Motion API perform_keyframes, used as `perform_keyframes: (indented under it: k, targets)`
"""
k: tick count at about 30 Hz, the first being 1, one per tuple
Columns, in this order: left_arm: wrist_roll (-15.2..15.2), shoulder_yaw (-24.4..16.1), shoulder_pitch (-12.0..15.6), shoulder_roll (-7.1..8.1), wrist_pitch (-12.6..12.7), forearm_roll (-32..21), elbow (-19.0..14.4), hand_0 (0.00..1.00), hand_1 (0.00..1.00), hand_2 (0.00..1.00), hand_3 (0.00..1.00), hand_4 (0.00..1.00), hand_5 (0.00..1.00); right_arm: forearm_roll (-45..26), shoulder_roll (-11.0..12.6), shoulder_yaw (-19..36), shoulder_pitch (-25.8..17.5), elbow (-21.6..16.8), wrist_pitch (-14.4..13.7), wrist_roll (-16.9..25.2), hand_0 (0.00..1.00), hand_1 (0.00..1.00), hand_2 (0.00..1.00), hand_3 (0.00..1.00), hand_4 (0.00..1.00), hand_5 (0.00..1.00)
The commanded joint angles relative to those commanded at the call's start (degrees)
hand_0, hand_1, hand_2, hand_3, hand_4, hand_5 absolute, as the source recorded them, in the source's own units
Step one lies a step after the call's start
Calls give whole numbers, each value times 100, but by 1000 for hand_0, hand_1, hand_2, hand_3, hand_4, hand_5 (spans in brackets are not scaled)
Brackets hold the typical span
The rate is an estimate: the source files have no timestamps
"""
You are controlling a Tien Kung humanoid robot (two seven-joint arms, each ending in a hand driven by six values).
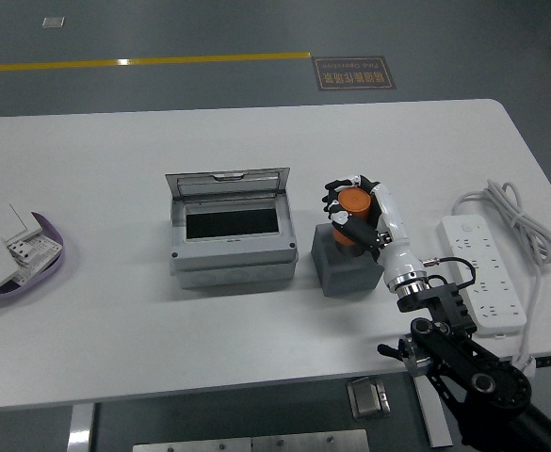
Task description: Pick up the cylinder from the cube,place it in the box,flap close box
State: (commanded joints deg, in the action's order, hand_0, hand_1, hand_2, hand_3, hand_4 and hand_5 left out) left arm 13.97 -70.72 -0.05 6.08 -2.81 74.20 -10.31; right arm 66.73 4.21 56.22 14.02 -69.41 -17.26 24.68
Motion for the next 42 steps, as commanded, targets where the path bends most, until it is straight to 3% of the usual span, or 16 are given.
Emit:
perform_keyframes:
  k: [8, 9, 14, 15, 26, 38, 39, 42]
  targets:
    - [13, -35, -19, 5, -4, 48, 0, 601, 582, 558, 601, 667, 251, 589, -149, -579, 635, -78, -63, -404, 314, 331, 332, 236, 2, 2]
    - [16, -41, -23, 7, -7, 60, 0, 601, 582, 558, 600, 666, 252, 700, -172, -699, 756, -76, -46, -492, 109, 232, 325, 234, 2, 2]
    - [28, -56, -30, 17, -10, 86, 0, 601, 582, 558, 600, 666, 252, 1241, -228, -1200, 1168, -31, 49, -903, 109, 232, 325, 234, 2, 2]
    - [32, -59, -29, 18, -9, 88, 0, 601, 582, 558, 601, 666, 252, 1340, -235, -1277, 1220, -16, 68, -973, 4, 183, 305, 221, 2, 2]
    - [65, -100, -26, 34, -8, 139, 0, 601, 583, 559, 601, 667, 259, 2618, -314, -1768, 1708, 204, 314, -1785, 2, 173, 296, 215, 2, 2]
    - [85, -150, -26, 55, -12, 205, 0, 601, 582, 559, 601, 670, 274, 4225, -421, -1802, 2085, 449, 887, -2716, 22, 194, 298, 218, 2, 2]
    - [87, -152, -25, 56, -11, 208, 0, 601, 582, 559, 601, 670, 274, 4333, -421, -1800, 2101, 465, 942, -2787, 199, 310, 348, 265, 2, 2]
    - [93, -159, -23, 60, -10, 217, 0, 601, 582, 559, 601, 670, 274, 4656, -421, -1799, 2150, 511, 1098, -3000, 199, 310, 348, 265, 2, 2]
